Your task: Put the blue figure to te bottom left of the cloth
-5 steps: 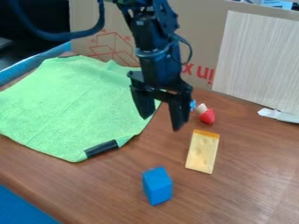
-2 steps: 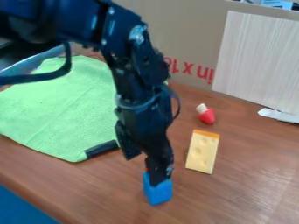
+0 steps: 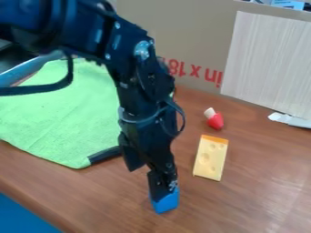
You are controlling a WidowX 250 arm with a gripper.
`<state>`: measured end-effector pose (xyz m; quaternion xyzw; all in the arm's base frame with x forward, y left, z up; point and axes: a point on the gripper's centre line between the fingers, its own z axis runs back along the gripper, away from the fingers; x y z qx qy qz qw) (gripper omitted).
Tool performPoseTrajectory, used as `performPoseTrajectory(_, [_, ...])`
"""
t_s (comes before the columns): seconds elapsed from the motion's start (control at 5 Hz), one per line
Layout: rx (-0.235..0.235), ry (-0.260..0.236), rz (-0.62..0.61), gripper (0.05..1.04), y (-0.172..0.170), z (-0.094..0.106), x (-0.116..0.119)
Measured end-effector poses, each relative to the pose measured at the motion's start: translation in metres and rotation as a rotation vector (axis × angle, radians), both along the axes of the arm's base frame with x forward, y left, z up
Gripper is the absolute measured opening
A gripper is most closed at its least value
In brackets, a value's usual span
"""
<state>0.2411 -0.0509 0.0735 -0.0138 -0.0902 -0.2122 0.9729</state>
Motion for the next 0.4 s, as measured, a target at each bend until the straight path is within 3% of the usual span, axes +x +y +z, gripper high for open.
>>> performPoseTrajectory(0.4, [0.034,0.046,0.018,0.949,0.001,-0.023,0.003])
